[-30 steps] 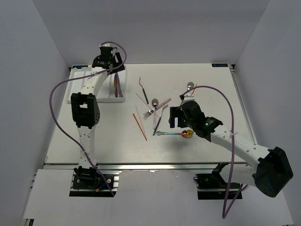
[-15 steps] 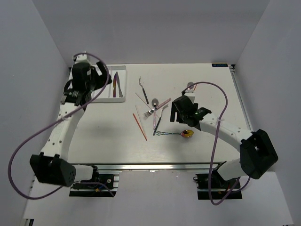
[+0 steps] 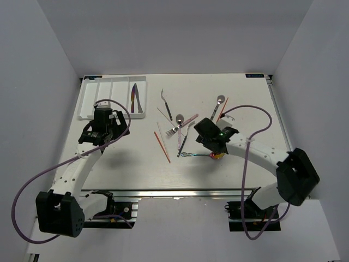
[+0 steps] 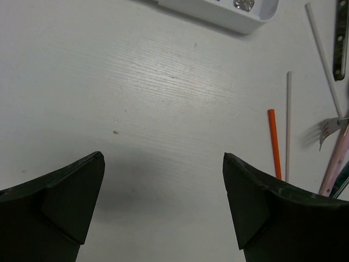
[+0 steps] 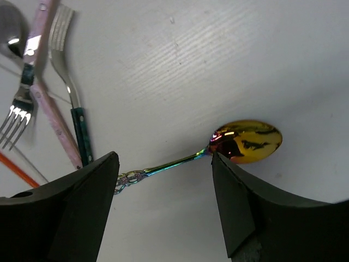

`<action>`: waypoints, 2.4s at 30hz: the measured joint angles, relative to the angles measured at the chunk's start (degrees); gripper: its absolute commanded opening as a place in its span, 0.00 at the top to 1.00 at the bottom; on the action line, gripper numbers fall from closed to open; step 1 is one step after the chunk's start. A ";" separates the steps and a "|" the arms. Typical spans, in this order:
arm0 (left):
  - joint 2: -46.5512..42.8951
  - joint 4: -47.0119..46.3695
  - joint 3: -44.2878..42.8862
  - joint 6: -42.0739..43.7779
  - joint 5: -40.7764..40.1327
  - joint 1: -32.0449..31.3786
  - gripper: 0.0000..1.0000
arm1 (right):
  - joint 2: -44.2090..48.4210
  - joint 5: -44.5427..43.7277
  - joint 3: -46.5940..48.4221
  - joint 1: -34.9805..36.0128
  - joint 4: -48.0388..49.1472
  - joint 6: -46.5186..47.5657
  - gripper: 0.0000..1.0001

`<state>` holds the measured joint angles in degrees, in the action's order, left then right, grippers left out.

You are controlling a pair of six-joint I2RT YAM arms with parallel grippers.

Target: Sort the eating utensils into containers

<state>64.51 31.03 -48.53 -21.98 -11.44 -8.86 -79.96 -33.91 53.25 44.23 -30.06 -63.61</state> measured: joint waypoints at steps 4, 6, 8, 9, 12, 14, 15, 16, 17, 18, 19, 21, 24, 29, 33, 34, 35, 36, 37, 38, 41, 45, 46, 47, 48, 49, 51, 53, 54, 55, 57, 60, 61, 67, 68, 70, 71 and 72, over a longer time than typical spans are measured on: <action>-2.80 -0.63 -0.02 0.11 -0.11 0.00 0.02 | -9.07 -1.81 6.38 1.64 -9.44 -10.34 0.28; -3.45 -0.94 -0.02 0.13 -0.04 0.00 0.02 | -12.70 -2.03 8.35 1.88 -12.55 -14.27 0.29; -3.67 -1.11 -0.02 0.17 0.24 -0.07 0.02 | -14.84 -1.86 8.81 2.03 -14.14 -16.68 0.31; -3.72 -1.07 -0.02 0.22 0.33 -0.13 0.02 | -15.69 -1.62 8.81 2.03 -14.86 -17.70 0.32; -3.96 -1.05 -0.02 0.35 0.33 -0.68 0.02 | -18.01 -0.28 8.81 2.03 -15.10 -19.67 0.34; -4.50 -1.07 -0.02 0.50 0.31 -1.22 0.02 | -20.00 0.87 8.83 2.03 -15.06 -20.59 0.40; -4.87 -1.05 -0.02 0.52 0.31 -1.49 0.02 | -21.00 1.42 8.85 2.08 -15.04 -21.03 0.45; -5.18 -1.07 -0.02 0.55 0.31 -1.66 0.02 | -21.88 1.27 9.29 2.12 -15.06 -21.75 0.48; -5.42 -1.09 -0.02 0.55 0.31 -1.79 0.02 | -22.32 1.79 9.84 2.19 -14.78 -22.05 0.50; -5.62 -1.07 -0.02 0.57 0.33 -1.90 0.02 | -22.91 1.88 10.47 2.21 -14.78 -22.40 0.60; -5.70 -1.07 -0.02 0.57 0.33 -1.95 0.02 | -23.30 2.05 10.88 2.29 -14.64 -22.71 0.64; -5.73 -1.07 -0.02 0.57 0.33 -1.99 0.02 | -23.80 2.19 11.43 2.29 -14.27 -23.41 0.80; -5.75 -1.07 -0.02 0.59 0.33 -2.03 0.02 | -23.80 2.23 11.34 2.29 -13.90 -24.11 0.81; -5.73 -1.07 -0.02 0.61 0.33 -2.16 0.02 | -22.03 2.12 9.07 1.97 -12.13 -24.52 1.00; -5.73 -1.14 -0.02 0.66 2.08 -2.38 0.02 | -18.80 1.60 5.05 1.25 -9.27 -24.35 1.00; -5.75 -1.25 -0.02 0.63 3.54 -2.43 0.02 | -17.64 1.03 3.48 1.11 -8.11 -23.67 1.00; -5.75 -1.66 0.00 0.46 5.68 -2.45 0.02 | -16.04 0.61 1.62 1.05 -6.34 -21.20 1.00; -5.75 -2.47 0.07 -0.02 8.33 -2.51 0.02 | -14.38 0.68 -0.33 0.92 -4.46 -18.27 1.00; -5.81 -3.65 0.33 -0.48 11.54 -2.54 0.02 | -12.31 0.83 -2.86 0.83 -1.64 -14.38 1.00; -5.99 -5.60 0.94 -1.57 15.32 -2.58 0.02 | -10.21 1.22 -5.11 0.79 0.90 -9.88 1.00; -7.17 -13.20 4.39 -6.64 25.99 -3.26 0.02 | -2.47 4.28 -10.60 0.48 8.70 4.48 1.00; -7.21 -21.81 7.13 -14.16 32.04 -9.31 0.02 | 5.60 10.16 -11.67 0.46 18.49 19.91 1.00; -6.64 -24.06 7.10 -15.32 32.30 -11.56 0.02 | 6.43 11.67 -11.26 0.46 20.37 22.82 1.00; -5.97 -26.18 6.95 -16.52 32.33 -13.49 0.02 | 6.78 13.09 -10.75 0.46 21.90 25.33 1.00; -5.05 -27.80 6.71 -17.84 32.26 -15.39 0.02 | 6.82 14.88 -10.29 0.46 23.21 27.54 1.00; -3.67 -29.83 6.45 -19.15 31.98 -17.27 0.02 | 6.82 16.74 -10.08 0.46 24.26 29.18 1.00; -0.68 -33.05 6.05 -21.64 31.10 -20.06 0.02 | 6.88 20.52 -9.97 0.52 26.21 31.93 1.00; 2.01 -33.83 5.53 -23.28 29.05 -22.03 0.02 | 7.26 24.13 -9.97 0.72 27.89 34.01 1.00; 3.23 -33.88 5.20 -24.00 28.04 -22.73 0.02 | 7.61 25.70 -9.97 0.87 28.59 34.69 1.00; 4.20 -33.88 4.87 -24.50 27.10 -23.26 0.02 | 8.02 27.58 -9.88 1.07 29.24 35.41 1.00; 6.25 -33.99 4.09 -25.40 25.44 -23.96 0.02 | 8.48 31.06 -9.27 1.46 30.18 36.17 1.00; 8.66 -34.05 2.93 -26.21 23.41 -24.70 0.07 | 8.46 35.52 -7.63 2.12 31.52 36.89 1.00; 9.40 -34.12 2.58 -26.36 22.84 -24.92 0.09 | 8.46 37.07 -6.97 2.38 31.95 36.96 1.00; 10.78 -36.20 2.21 -26.77 22.67 -25.83 0.49 | 6.88 41.81 -2.54 3.63 32.20 37.05 1.00; 10.84 -36.48 2.01 -26.84 22.82 -25.88 0.56 | 6.54 42.14 -2.10 3.80 32.17 37.05 1.00; 11.19 -37.31 1.53 -26.56 23.19 -25.88 0.87 | 5.64 43.06 -1.27 4.00 32.17 37.03 1.00; 11.37 -37.35 1.27 -25.20 23.10 -25.88 1.00 | 5.22 43.34 -0.92 4.15 32.17 36.85 1.00; 11.76 -36.24 1.25 -24.04 22.14 -25.68 1.00 | 5.16 43.80 -0.24 4.22 32.28 36.76 1.00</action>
<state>76.27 -5.21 -47.29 -46.02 10.70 -34.54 -74.81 9.89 53.01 48.45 2.22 -26.85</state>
